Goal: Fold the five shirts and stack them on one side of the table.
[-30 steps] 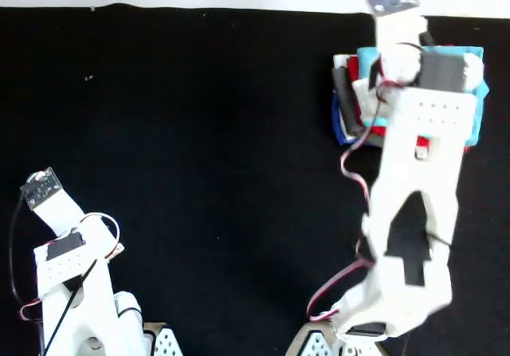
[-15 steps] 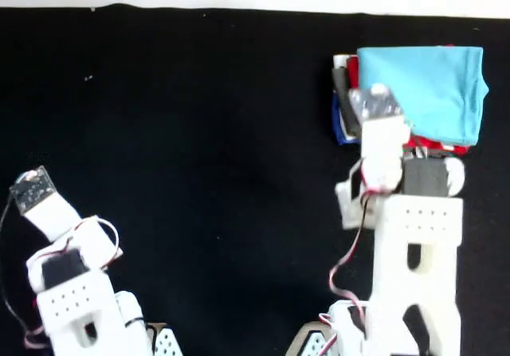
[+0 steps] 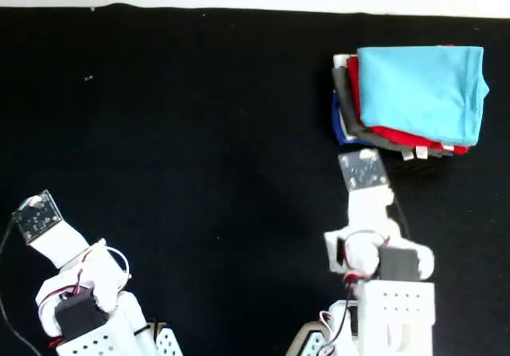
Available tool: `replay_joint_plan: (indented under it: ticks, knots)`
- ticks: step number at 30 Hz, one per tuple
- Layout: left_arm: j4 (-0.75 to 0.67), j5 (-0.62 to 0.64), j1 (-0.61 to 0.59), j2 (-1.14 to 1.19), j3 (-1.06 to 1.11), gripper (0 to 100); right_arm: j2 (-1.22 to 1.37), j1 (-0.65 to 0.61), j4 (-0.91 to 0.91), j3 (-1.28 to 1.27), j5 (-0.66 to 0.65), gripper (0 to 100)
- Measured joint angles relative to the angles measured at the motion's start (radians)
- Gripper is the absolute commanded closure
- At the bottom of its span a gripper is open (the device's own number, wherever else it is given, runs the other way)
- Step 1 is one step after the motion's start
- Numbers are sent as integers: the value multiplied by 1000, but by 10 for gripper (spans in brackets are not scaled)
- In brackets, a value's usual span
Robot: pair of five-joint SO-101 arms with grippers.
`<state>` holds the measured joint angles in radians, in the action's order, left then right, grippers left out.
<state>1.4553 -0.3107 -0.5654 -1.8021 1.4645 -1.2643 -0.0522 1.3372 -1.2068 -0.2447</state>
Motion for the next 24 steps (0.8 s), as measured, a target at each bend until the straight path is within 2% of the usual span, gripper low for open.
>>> replay_joint_plan:
  ticks: [7,10,13,17,24]
  knots:
    - [0,0,181,-11,0,992,-350,0,-32,-333,0,988]
    - [-12,0,282,-11,12,992,-508,0,-20,-410,0,988]
    - [-12,0,361,-11,14,992,-543,-2,-28,-433,0,988]
    - [-25,0,414,-11,26,991,-548,-2,-75,-462,0,988]
    - [-94,2,419,-18,121,992,-562,-2,-115,-463,0,988]
